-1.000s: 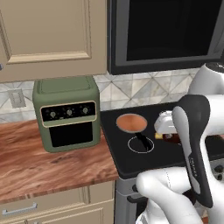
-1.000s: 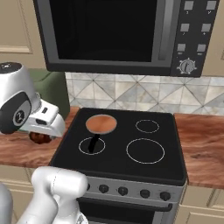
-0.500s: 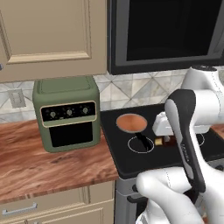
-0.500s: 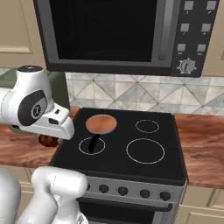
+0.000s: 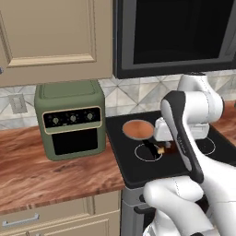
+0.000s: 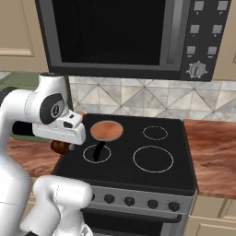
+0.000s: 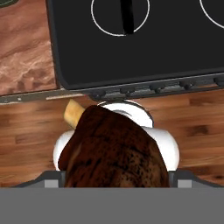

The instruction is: Retrieve the steak from the fridge and place it on the saucepan with marinade on the stove.

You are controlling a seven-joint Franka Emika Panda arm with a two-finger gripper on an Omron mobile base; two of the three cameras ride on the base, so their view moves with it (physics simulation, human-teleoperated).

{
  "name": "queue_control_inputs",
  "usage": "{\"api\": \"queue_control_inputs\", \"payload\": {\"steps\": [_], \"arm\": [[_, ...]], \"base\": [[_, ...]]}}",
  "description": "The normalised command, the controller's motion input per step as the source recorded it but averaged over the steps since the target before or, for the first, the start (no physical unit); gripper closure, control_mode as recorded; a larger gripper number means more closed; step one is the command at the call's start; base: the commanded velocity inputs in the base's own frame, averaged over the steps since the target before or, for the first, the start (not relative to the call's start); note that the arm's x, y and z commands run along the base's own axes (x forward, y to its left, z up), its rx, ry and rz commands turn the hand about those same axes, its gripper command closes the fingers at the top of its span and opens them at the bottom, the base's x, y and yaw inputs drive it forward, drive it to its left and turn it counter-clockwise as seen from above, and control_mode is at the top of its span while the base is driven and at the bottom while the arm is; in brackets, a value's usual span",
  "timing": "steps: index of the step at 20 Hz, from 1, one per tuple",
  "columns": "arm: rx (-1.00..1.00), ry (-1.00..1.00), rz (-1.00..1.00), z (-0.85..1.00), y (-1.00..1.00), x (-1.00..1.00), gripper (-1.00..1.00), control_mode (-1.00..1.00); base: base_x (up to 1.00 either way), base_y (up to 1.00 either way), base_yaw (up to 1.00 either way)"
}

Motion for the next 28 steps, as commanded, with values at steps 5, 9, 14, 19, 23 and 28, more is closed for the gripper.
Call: {"api": "queue_control_inputs", "payload": {"steps": [5, 9, 14, 19, 23, 28], "arm": [[0.00, 0.00, 0.00, -0.13, -0.01, 0.51, 1.00, -1.00], [-0.04, 0.00, 0.00, -0.25, 0.00, 0.48, 1.00, -1.00], [-0.10, -0.05, 0.00, -0.33, 0.00, 0.17, 1.00, -1.00], [-0.04, -0.08, 0.00, -0.25, -0.02, 0.10, 1.00, -1.00], [0.00, -0.11, 0.00, -0.18, -0.08, 0.21, 1.00, -1.00], [0.00, -0.11, 0.00, -0.20, -0.08, 0.25, 1.00, -1.00]], "base": [[0.00, 0.00, 0.00], [0.00, 0.00, 0.00], [0.00, 0.00, 0.00], [0.00, 0.00, 0.00], [0.00, 0.00, 0.00], [0.00, 0.00, 0.00]]}}
